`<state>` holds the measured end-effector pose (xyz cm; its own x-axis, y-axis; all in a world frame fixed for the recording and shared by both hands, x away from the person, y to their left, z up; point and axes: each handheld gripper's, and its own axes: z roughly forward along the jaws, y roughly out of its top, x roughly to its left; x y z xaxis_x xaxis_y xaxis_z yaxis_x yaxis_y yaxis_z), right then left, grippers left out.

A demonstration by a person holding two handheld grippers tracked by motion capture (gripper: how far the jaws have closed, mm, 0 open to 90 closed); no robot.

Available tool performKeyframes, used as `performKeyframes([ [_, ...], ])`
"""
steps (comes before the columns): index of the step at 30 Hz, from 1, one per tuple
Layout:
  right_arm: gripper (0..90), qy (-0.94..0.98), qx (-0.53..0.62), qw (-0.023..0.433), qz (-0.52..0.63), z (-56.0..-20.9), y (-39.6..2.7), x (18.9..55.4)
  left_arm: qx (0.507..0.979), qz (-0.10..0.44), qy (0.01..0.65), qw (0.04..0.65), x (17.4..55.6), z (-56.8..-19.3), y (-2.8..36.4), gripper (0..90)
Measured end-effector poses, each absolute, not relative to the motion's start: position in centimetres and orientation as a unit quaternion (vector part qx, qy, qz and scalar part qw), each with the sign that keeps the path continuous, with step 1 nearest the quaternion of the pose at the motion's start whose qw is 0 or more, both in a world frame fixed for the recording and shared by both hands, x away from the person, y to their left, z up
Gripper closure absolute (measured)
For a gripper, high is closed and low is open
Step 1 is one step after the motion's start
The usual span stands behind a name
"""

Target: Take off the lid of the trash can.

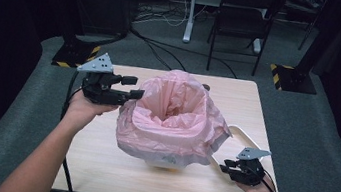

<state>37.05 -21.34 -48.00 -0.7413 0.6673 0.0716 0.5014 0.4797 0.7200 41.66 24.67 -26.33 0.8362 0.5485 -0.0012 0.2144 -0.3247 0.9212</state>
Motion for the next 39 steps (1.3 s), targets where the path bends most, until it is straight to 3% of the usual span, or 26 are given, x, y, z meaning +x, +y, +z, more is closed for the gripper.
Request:
performKeyframes([
  [21,58.2,0.819,0.329,0.109,0.458,-45.1,-21.1,36.3,0.798,0.163,0.240,0.529,41.4,-25.8,25.0,44.6],
  [39,53.0,0.806,0.311,0.135,0.485,-41.2,-21.7,35.2,0.796,0.166,0.245,0.528,41.5,-25.5,25.2,44.4],
])
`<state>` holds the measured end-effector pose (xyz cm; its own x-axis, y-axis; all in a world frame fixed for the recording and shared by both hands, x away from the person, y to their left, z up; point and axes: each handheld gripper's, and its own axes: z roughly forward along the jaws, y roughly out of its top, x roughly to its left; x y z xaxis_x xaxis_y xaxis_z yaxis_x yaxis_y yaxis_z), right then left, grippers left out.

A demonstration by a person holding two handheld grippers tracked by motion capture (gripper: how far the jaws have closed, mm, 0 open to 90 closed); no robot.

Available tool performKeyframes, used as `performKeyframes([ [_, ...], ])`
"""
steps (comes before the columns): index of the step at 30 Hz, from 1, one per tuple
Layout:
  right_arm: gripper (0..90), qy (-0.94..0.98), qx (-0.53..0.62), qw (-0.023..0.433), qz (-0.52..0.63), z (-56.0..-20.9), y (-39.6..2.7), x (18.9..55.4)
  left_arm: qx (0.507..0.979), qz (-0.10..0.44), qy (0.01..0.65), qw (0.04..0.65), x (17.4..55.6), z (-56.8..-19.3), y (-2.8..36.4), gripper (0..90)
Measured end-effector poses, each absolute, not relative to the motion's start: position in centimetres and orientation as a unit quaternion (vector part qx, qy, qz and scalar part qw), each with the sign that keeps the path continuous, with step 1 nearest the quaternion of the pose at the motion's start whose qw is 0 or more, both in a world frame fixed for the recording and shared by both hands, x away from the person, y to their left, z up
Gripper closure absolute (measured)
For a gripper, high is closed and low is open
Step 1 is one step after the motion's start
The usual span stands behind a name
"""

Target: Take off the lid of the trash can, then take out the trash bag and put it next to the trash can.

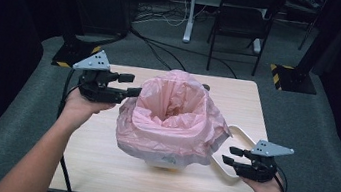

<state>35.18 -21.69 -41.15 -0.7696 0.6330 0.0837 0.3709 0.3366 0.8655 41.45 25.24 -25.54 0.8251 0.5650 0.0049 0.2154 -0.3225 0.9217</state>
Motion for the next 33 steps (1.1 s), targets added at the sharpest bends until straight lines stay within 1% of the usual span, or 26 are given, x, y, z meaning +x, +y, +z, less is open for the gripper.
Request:
performKeyframes([
  [6,51.7,0.802,0.304,0.142,0.495,-39.2,-21.5,34.5,0.796,0.167,0.244,0.528,41.4,-25.5,25.2,44.2],
  [20,47.5,0.804,0.283,0.144,0.502,-36.5,-20.4,33.5,0.794,0.164,0.251,0.528,41.9,-25.5,24.9,42.5],
  [28,46.0,0.798,0.256,0.153,0.524,-33.7,-19.8,32.3,0.793,0.160,0.256,0.529,42.4,-25.6,24.4,41.6],
  [33,42.7,0.796,0.232,0.146,0.540,-32.0,-18.9,31.7,0.794,0.159,0.261,0.526,42.9,-25.7,24.2,40.6],
])
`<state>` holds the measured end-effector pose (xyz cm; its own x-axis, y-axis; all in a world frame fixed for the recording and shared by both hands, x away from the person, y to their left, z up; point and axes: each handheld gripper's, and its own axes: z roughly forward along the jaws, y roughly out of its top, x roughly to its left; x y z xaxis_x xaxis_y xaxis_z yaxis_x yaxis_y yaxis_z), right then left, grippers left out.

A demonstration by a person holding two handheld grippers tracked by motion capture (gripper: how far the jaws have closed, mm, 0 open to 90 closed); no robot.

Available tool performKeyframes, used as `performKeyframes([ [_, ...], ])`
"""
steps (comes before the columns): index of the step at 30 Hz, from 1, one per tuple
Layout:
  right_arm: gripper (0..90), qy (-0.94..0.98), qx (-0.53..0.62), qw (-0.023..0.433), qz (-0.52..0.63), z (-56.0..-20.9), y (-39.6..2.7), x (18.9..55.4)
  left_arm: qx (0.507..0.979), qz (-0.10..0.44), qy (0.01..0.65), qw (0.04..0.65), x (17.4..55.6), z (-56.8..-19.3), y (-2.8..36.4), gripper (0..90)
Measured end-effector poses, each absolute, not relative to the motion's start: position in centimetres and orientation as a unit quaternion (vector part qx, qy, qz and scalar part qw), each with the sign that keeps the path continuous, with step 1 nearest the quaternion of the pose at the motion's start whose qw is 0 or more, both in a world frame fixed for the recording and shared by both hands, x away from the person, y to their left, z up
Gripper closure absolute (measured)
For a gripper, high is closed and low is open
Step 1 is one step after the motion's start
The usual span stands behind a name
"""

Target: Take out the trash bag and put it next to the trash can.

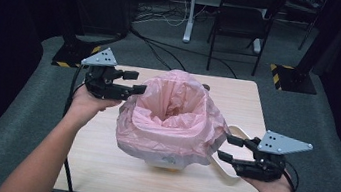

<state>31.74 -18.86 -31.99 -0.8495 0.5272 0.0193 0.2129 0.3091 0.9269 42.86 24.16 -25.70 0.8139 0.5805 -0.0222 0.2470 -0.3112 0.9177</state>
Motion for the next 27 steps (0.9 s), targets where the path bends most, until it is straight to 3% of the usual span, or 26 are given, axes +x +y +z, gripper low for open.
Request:
performKeyframes([
  [17,37.1,0.800,0.206,0.135,0.547,-30.7,-16.7,31.7,0.803,0.141,0.271,0.512,44.4,-26.3,22.7,39.9],
  [27,35.0,0.804,0.198,0.145,0.542,-30.7,-15.3,32.1,0.813,0.137,0.270,0.497,45.0,-26.6,21.9,44.7],
])
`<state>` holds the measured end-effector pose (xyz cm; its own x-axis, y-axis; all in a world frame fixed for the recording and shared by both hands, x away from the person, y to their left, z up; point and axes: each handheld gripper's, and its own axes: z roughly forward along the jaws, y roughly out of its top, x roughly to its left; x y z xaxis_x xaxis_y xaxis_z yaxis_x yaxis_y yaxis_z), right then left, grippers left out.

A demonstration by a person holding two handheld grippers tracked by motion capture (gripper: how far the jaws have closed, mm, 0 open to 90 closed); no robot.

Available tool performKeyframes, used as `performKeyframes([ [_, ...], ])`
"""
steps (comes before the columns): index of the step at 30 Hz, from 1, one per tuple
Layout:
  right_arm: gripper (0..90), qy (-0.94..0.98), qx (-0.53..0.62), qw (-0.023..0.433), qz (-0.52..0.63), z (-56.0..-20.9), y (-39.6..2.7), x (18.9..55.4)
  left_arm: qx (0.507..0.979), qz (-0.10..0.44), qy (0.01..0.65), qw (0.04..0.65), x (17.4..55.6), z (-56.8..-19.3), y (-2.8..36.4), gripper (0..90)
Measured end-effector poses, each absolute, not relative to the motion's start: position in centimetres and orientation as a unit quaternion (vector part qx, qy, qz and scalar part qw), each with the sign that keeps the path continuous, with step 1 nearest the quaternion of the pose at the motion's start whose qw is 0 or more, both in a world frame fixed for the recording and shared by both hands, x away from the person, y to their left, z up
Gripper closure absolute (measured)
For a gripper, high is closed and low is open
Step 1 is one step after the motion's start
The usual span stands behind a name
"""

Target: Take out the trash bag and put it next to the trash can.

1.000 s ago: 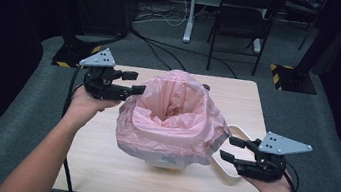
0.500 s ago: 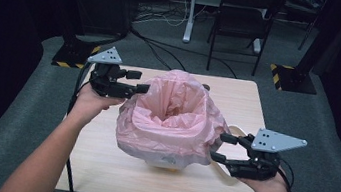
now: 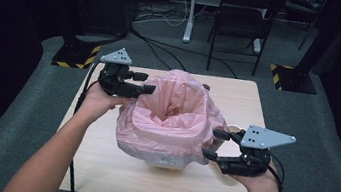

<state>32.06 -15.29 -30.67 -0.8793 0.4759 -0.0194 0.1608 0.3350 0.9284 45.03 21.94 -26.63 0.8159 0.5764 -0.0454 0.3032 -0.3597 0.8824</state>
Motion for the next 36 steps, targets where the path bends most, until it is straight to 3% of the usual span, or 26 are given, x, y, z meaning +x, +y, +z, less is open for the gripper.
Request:
performKeyframes([
  [10,36.6,0.810,0.193,0.152,0.533,-30.4,-13.7,32.5,0.823,0.133,0.262,0.486,45.2,-26.5,21.7,56.1],
  [16,46.0,0.807,0.194,0.158,0.535,-30.2,-13.5,32.7,0.827,0.132,0.262,0.480,45.4,-26.5,21.6,64.1],
  [28,66.8,0.801,0.183,0.157,0.547,-30.1,-14.1,32.7,0.828,0.141,0.261,0.476,45.5,-26.3,21.4,69.4],
  [36,74.9,0.797,0.180,0.168,0.552,-29.6,-14.4,32.4,0.823,0.146,0.264,0.481,45.6,-26.0,21.4,73.5],
])
